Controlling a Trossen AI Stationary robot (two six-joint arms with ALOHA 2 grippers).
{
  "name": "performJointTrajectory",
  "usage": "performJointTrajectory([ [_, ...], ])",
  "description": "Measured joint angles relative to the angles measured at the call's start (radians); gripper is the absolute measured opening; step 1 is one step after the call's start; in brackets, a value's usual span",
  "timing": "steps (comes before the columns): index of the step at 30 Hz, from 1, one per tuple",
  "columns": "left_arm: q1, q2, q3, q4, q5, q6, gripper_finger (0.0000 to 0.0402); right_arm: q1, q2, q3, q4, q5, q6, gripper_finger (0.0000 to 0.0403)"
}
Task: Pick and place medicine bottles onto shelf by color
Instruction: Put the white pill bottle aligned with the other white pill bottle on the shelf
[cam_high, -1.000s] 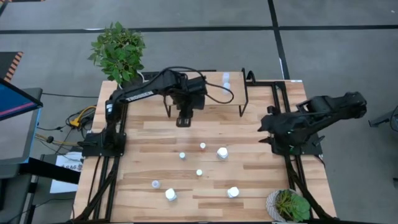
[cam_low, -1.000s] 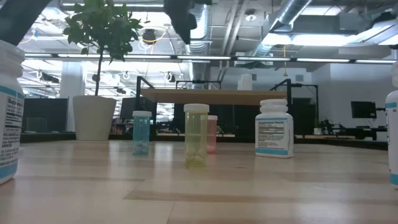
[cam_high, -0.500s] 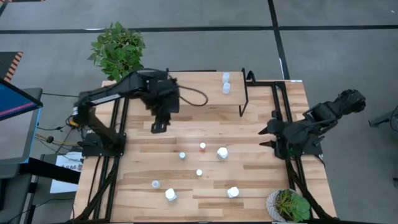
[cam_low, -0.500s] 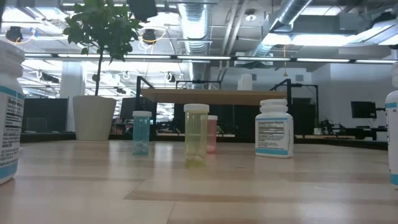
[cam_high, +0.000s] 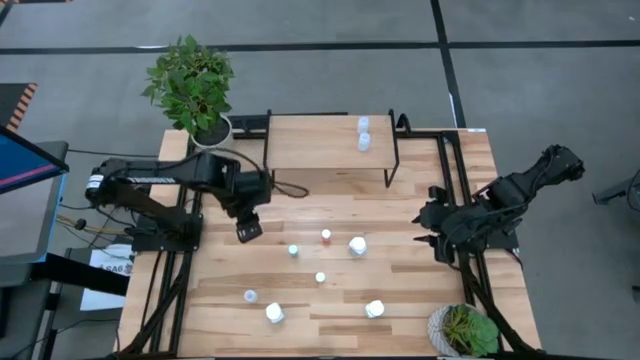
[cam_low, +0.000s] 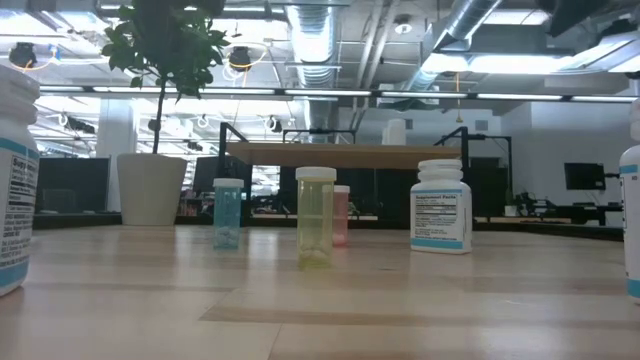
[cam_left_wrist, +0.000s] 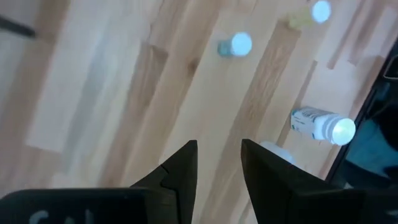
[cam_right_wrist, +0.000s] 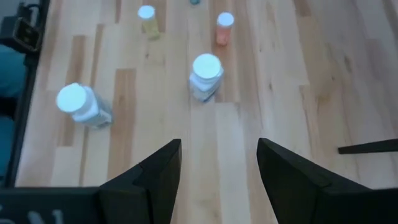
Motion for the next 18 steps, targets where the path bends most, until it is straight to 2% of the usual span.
performJointTrajectory([
  [7, -0.186, 0.010, -0.083, -0.002, 0.002, -0.126, 0.0110, 0.036, -0.001, 0.000, 0.021, -0.005, 0.043, 0.0232],
  [11, -0.322, 0.009, -0.089, 0.009, -0.023, -0.257, 0.0110, 0.042, -0.001, 0.000, 0.055, -0.005, 0.044, 0.0232],
  [18, -0.503, 0.010, -0.089, 0.172, -0.075, -0.478, 0.0137, 0.042, 0.000, 0.000, 0.060, -0.005, 0.044, 0.0232],
])
